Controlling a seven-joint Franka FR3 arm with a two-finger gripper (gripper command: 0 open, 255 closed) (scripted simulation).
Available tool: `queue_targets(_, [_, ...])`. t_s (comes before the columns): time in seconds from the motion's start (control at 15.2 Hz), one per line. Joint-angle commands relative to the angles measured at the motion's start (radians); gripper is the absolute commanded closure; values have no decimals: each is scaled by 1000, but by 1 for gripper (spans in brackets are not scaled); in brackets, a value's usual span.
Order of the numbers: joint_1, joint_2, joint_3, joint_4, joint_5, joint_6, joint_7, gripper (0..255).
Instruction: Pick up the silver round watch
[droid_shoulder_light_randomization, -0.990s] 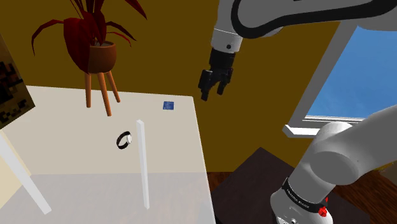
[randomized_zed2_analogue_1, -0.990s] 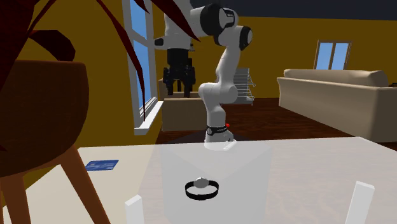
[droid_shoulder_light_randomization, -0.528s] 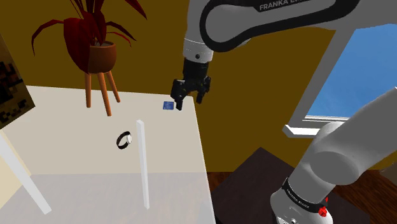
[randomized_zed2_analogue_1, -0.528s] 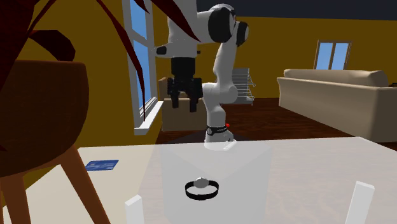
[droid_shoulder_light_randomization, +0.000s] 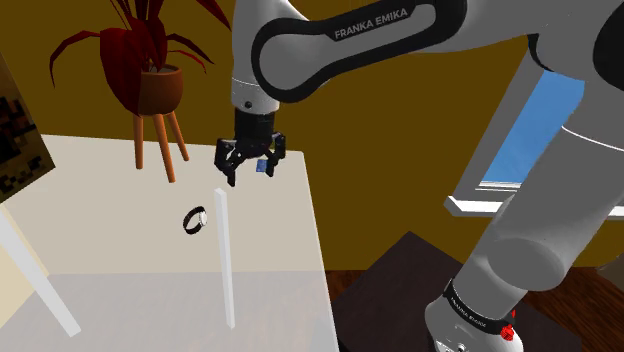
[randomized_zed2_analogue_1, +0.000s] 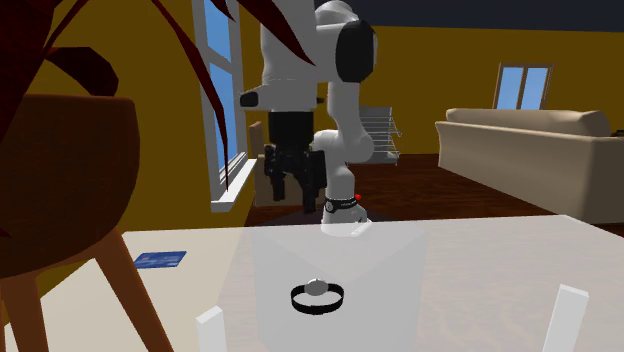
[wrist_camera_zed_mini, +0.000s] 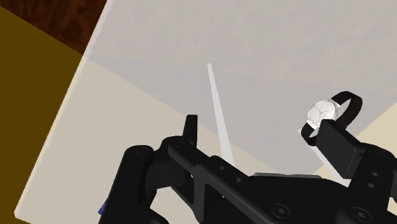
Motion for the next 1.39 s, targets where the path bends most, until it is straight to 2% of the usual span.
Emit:
queue_targets(0.0, [13,85,18,69,-44,5,72,0])
queue_targets(0.46, [117,385,14,356,-197,-24,271,0])
queue_targets(1.06, [123,420,2,300,-218,63,283,0])
queue_targets(1.12, [123,419,2,300,-218,62,283,255])
queue_targets(1.32, [123,419,2,301,-218,62,283,255])
